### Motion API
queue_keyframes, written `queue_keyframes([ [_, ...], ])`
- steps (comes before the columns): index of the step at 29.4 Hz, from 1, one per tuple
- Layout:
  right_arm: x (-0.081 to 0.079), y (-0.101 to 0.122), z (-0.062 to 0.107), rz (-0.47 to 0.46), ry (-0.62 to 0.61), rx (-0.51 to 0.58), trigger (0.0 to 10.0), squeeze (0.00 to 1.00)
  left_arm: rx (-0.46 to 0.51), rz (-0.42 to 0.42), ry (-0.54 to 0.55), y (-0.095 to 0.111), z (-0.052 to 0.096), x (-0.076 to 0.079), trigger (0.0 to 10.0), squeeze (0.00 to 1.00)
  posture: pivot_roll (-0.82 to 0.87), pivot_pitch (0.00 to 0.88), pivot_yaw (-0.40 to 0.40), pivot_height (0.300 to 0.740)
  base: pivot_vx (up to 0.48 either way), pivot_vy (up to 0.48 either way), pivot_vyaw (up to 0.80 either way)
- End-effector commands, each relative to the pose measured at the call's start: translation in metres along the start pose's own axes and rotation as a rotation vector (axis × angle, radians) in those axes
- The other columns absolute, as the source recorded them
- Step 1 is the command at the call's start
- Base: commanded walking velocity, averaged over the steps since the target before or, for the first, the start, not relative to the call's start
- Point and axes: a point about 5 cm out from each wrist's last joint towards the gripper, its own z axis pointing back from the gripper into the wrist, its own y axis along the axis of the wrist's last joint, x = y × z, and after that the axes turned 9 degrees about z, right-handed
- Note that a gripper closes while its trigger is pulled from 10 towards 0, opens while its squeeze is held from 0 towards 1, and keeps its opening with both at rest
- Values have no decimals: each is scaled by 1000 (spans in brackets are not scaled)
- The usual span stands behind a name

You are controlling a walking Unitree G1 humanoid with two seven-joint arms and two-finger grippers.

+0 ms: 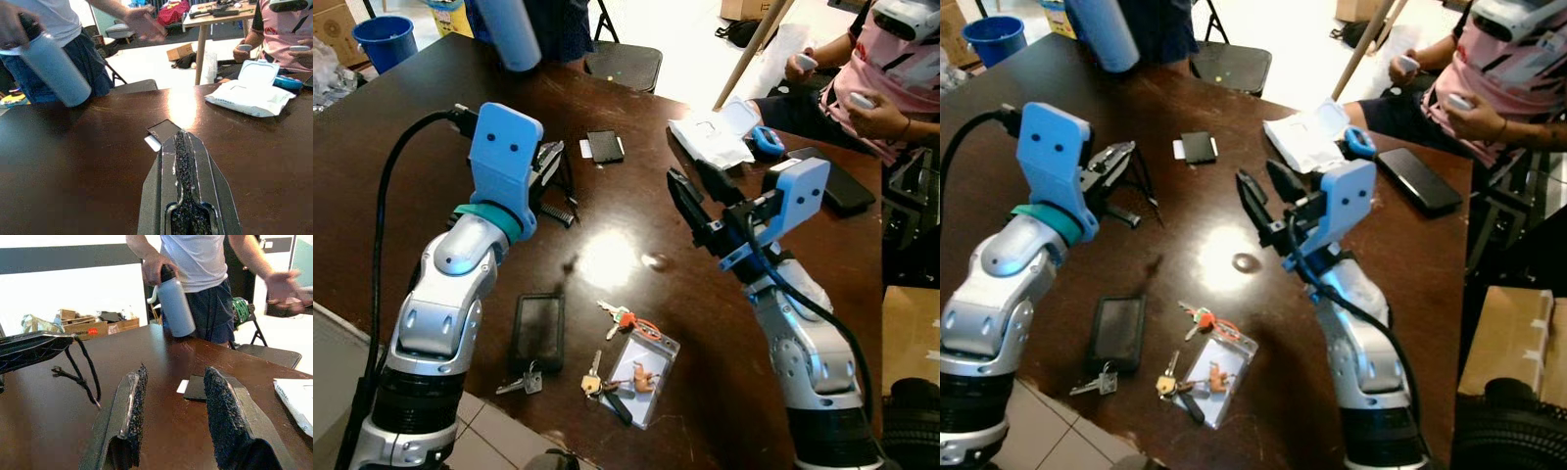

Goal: Hang keys on a hook

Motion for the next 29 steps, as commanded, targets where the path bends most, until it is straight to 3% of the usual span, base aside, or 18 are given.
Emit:
queue_keyframes([
  [1,2,0,2,-6,-20,9,10000,0,-5,-4,-12,0,1,3,10000,0,31,108,83,740,0,0,0],
  [14,1,-1,6,0,-12,-3,10000,0,-17,11,15,-6,6,0,10000,0,21,101,65,740,0,0,0],
  [22,0,0,7,5,2,-7,10000,0,-38,-42,22,-8,10,-5,10000,0,35,133,67,740,0,0,0],
  [29,-2,1,8,9,8,-7,10000,0,-51,16,37,-11,11,-2,10000,0,21,137,56,740,0,0,0],
])
